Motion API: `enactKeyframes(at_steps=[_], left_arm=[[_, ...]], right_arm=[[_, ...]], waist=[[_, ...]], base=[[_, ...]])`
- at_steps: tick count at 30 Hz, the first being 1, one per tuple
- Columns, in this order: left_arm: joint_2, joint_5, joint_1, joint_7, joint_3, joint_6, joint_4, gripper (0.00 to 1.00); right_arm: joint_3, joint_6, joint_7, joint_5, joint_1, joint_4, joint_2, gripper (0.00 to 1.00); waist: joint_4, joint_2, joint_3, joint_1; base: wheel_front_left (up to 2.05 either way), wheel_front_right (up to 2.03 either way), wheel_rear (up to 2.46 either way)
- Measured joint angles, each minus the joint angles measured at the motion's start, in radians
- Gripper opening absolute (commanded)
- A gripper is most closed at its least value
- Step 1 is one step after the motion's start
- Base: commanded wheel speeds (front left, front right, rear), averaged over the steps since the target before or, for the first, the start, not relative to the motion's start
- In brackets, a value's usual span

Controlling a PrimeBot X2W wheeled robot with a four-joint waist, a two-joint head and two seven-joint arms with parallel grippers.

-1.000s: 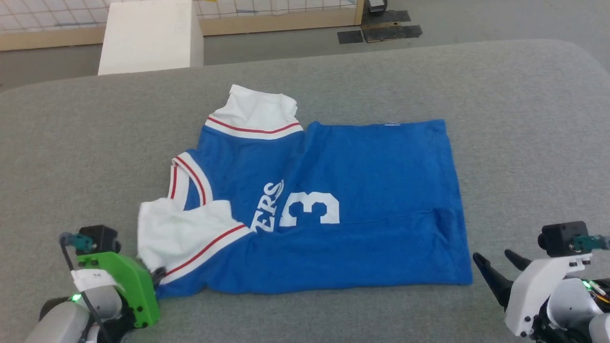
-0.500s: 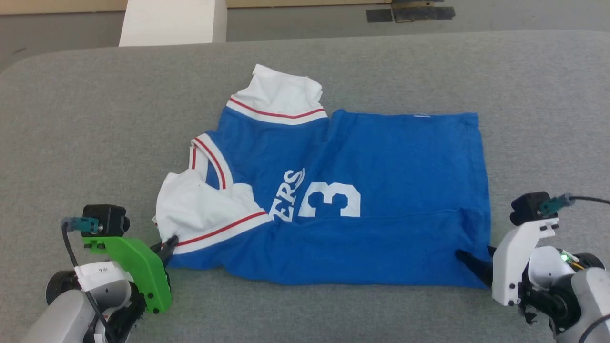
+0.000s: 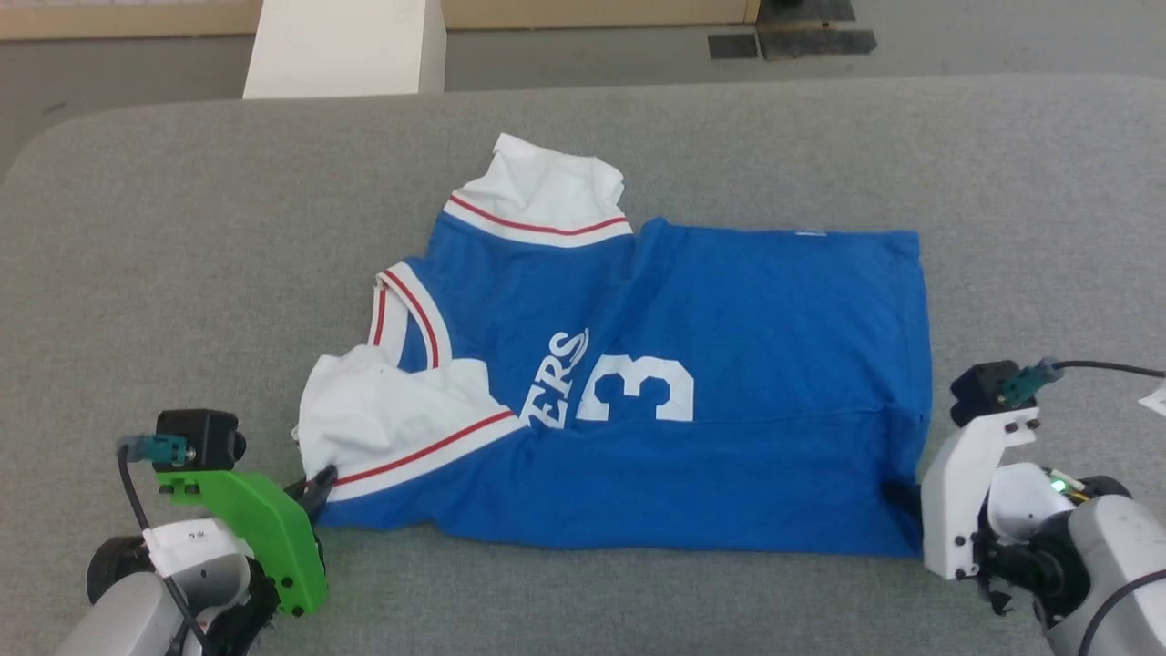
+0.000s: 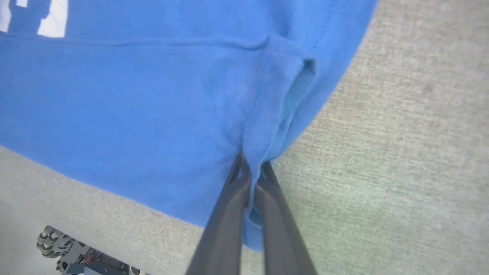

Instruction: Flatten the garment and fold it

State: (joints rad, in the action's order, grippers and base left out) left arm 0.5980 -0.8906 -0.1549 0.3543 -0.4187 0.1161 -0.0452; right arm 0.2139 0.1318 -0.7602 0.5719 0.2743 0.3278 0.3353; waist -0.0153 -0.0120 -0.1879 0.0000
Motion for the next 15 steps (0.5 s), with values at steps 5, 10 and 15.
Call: enactKeyframes(at_steps=[5,10,15], left_arm=[[0.005,0.001,0.032,-0.021,0.002,0.009,0.009,0.0],[0.008,-0.017,0.092,-0.035,0.016,0.019,0.032,0.0],[0.014,-0.032,0.19,-0.052,0.034,0.054,0.064,0.0]], right_arm=[[0.036,0.0,0.053,0.0,-0.015,-0.015,0.003,0.0],[0.047,0.0,0.085,0.0,-0.045,-0.048,0.026,0.0],[0.045,0.0,0.092,0.001,-0.101,-0.092,0.039,0.0]], waist=[[-0.004,0.0,0.049,0.0],[-0.005,0.0,0.113,0.0],[-0.004,0.0,0.175,0.0]], base=[[0.0,0.0,0.0],[0.0,0.0,0.0],[0.0,0.0,0.0]])
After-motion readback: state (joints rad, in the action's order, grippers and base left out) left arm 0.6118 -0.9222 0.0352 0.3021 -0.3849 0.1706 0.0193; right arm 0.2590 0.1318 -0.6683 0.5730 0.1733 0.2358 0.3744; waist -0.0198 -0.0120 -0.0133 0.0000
